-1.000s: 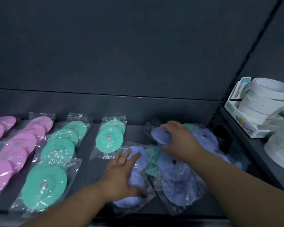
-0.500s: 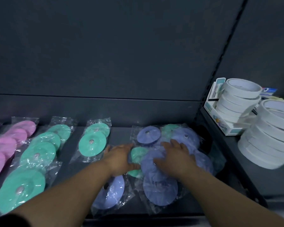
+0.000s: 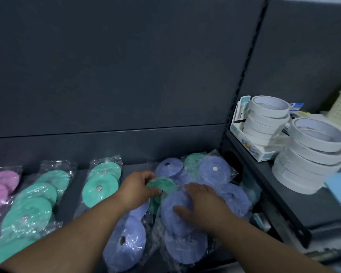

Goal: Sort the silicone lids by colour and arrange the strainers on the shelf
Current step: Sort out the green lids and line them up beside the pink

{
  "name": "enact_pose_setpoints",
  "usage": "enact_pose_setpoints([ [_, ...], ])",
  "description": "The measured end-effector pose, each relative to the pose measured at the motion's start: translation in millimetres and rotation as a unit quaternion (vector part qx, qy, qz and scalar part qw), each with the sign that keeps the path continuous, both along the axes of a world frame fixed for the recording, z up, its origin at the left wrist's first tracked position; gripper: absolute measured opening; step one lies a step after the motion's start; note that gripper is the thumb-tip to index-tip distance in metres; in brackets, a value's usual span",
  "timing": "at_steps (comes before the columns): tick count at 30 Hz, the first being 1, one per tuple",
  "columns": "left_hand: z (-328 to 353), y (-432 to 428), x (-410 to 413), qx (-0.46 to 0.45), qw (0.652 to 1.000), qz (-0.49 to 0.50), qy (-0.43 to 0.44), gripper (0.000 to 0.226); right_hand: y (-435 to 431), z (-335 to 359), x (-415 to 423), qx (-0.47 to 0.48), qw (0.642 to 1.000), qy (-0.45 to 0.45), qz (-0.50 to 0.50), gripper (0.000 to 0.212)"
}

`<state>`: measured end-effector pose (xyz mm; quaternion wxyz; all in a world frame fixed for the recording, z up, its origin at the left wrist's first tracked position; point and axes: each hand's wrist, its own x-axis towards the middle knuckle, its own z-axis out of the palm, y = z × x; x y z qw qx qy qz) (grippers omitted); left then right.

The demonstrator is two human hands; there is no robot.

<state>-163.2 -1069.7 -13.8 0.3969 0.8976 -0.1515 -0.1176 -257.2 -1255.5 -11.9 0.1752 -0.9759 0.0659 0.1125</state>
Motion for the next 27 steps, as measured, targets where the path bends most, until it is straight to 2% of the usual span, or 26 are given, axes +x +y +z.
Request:
enact_pose_setpoints([
  [2, 4, 0, 5, -0.039, 0.999, 0.017, 0.007, 0.022, -3, 6, 5, 0.038, 0.994, -0.090, -0.055, 0.068],
  [4, 8, 2, 10, -0.101, 0.994, 0.046, 0.014, 0.013, -14, 11, 16, 0.009, 0.984, -0.145, -0.107, 0.066],
  [5, 10, 2, 12, -0.125, 0.990, 0.059, 0.016, 0.010, -23, 12, 21, -0.003, 0.981, -0.134, -0.137, 0.068],
  [7, 11, 5, 18, -0.157, 0.984, 0.080, 0.018, 0.009, -36, 9, 28, 0.007, 0.982, -0.052, -0.184, 0.075],
  [10, 11, 7, 24, -0.243, 0.963, 0.103, 0.046, 0.004, -38, -6, 29, 0.035, 0.985, 0.018, -0.167, 0.078],
  [12, 12, 5, 27, -0.324, 0.933, 0.134, 0.080, 0.003, -27, -9, 26, 0.052, 0.986, 0.018, -0.157, 0.076],
  [15, 18, -2, 29, -0.398, 0.891, 0.165, 0.146, 0.003, -7, -3, 23, 0.034, 0.989, 0.009, -0.145, 0.071],
  [19, 27, -9, 29, -0.446, 0.848, 0.188, 0.216, 0.003, 3, 12, 30, -0.010, 0.981, -0.074, -0.180, 0.052],
  [22, 30, -9, 30, -0.452, 0.841, 0.193, 0.225, 0.005, -15, 12, 51, 0.035, 0.969, -0.152, -0.192, 0.044],
  [24, 30, -11, 31, -0.455, 0.840, 0.191, 0.226, 0.006, -27, 8, 70, 0.044, 0.973, -0.157, -0.161, 0.050],
  [27, 30, -19, 26, -0.471, 0.823, 0.195, 0.252, 0.008, -33, -1, 98, 0.001, 0.988, -0.093, -0.120, 0.073],
])
